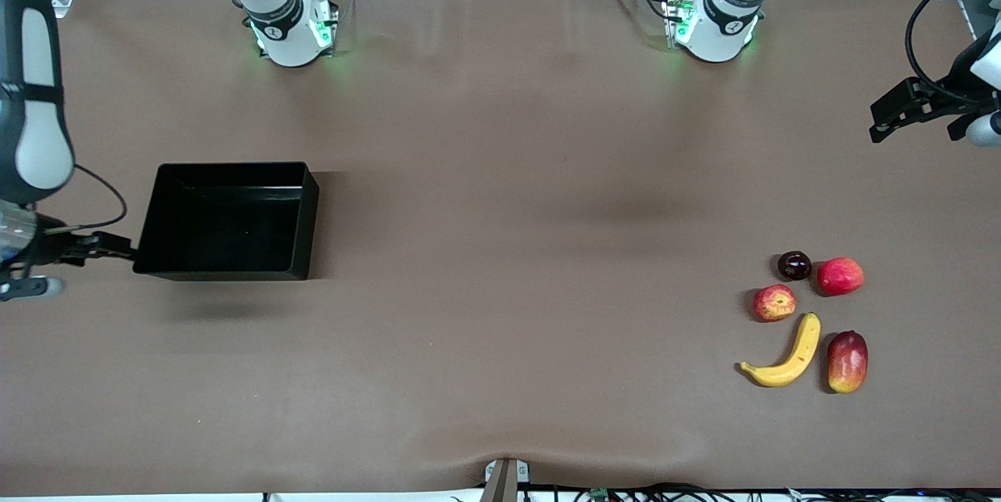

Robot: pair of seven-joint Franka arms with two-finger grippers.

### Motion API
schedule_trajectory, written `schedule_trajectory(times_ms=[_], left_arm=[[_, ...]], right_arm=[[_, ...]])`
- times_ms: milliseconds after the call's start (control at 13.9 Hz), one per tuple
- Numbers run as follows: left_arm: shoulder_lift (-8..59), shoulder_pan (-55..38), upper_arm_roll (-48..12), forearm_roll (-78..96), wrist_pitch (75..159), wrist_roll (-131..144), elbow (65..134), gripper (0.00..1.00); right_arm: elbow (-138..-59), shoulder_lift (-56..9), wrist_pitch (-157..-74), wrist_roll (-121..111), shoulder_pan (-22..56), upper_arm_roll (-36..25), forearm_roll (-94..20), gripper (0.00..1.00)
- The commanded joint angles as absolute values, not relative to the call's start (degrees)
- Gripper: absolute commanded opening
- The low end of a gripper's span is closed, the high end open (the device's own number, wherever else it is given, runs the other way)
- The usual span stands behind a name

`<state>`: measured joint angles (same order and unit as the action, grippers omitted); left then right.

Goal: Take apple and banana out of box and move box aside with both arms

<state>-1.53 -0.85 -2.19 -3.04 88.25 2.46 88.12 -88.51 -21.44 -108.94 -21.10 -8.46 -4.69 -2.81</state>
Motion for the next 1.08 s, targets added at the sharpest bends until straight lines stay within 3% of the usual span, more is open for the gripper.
schedule_trajectory(times_ms=[0,287,645,1004], left_arm=[[-2.37,-1.05,-2.11,-2.81,88.86,2.9,88.59,1.0],[-2.37,-0.97,-2.11,-2.81,88.94,2.99,88.59,1.0],[-2.37,-1.23,-2.11,-2.72,89.3,3.08,88.68,1.0],[-2.29,-1.23,-2.2,-2.2,89.56,3.34,88.94,1.0]], right_arm=[[-76.76,-24.08,-100.93,-20.66,-6.33,-4.83,-1.49,1.0],[-75.94,-19.0,-93.89,-11.19,-0.98,-4.92,-1.32,1.0],[-76.46,-7.58,-77.19,-4.13,1.05,-4.75,-1.76,1.0],[-82.25,1.75,-75.85,-3.17,1.05,-4.75,-1.41,1.0]])
